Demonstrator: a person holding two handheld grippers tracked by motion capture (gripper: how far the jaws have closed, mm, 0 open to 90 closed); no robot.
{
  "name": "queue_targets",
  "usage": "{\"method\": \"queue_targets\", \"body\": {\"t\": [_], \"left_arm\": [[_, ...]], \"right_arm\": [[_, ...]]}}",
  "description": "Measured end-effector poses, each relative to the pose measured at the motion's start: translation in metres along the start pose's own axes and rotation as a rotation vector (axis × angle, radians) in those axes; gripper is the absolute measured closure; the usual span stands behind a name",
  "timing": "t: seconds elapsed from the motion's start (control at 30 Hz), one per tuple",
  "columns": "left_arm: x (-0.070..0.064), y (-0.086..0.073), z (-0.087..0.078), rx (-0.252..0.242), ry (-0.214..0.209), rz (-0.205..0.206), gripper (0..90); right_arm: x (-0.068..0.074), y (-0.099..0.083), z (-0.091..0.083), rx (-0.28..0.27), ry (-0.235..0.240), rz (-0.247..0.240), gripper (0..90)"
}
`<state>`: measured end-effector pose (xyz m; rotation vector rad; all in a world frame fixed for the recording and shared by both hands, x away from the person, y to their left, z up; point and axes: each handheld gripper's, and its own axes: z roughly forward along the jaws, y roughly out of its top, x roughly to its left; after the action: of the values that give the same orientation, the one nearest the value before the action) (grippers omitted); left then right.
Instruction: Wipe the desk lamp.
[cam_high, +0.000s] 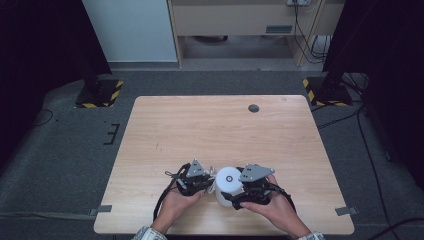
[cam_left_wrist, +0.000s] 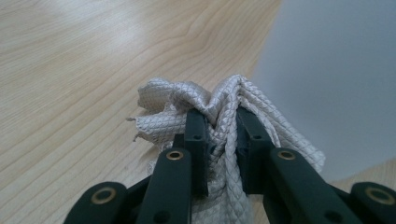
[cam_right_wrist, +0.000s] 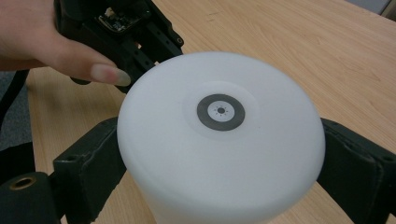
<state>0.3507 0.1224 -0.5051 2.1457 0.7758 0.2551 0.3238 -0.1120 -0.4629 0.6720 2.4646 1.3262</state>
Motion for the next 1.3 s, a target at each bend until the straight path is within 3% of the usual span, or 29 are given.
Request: {"method": "queue_targets", "body": {"t": [0.23, 0.33, 0.5, 0.73, 0.87, 1.03, 1.1, 1.2, 1.3], "left_arm": [[0.009, 0.019, -0.008, -0.096, -0.025, -0.02, 75.9], [0.013, 0.028, -0.008, -0.116, -0.04, -0.03, 75.9], [0.012, 0.032, -0.001, -0.097, -0.058, -0.014, 76.0], [0.01, 0.016, 0.015, -0.01, -0.05, 0.027, 76.1], [0.012, 0.014, 0.016, -0.025, -0.054, 0.004, 76.0], [0.012, 0.029, 0.005, -0.09, -0.056, -0.01, 76.0], [0.011, 0.031, 0.005, -0.082, -0.052, 0.0, 76.0], [0.011, 0.026, 0.011, -0.03, -0.038, 0.024, 76.1], [0.012, 0.019, 0.016, -0.012, -0.032, 0.013, 76.0]], "right_arm": [[0.002, -0.001, 0.0, -0.005, 0.007, -0.008, 9.3], [0.003, -0.001, 0.0, -0.004, 0.017, -0.014, 9.3], [0.004, -0.001, -0.001, -0.006, 0.03, -0.022, 9.3], [0.004, -0.003, -0.002, -0.009, 0.044, -0.03, 9.2], [0.004, -0.003, -0.002, -0.01, 0.043, -0.027, 9.2], [0.004, -0.002, -0.001, -0.01, 0.039, -0.028, 9.2], [0.003, -0.002, -0.001, -0.009, 0.036, -0.024, 9.3], [0.002, -0.002, -0.001, -0.007, 0.031, -0.02, 9.2], [0.001, -0.001, 0.0, -0.007, 0.023, -0.011, 9.0]]}}
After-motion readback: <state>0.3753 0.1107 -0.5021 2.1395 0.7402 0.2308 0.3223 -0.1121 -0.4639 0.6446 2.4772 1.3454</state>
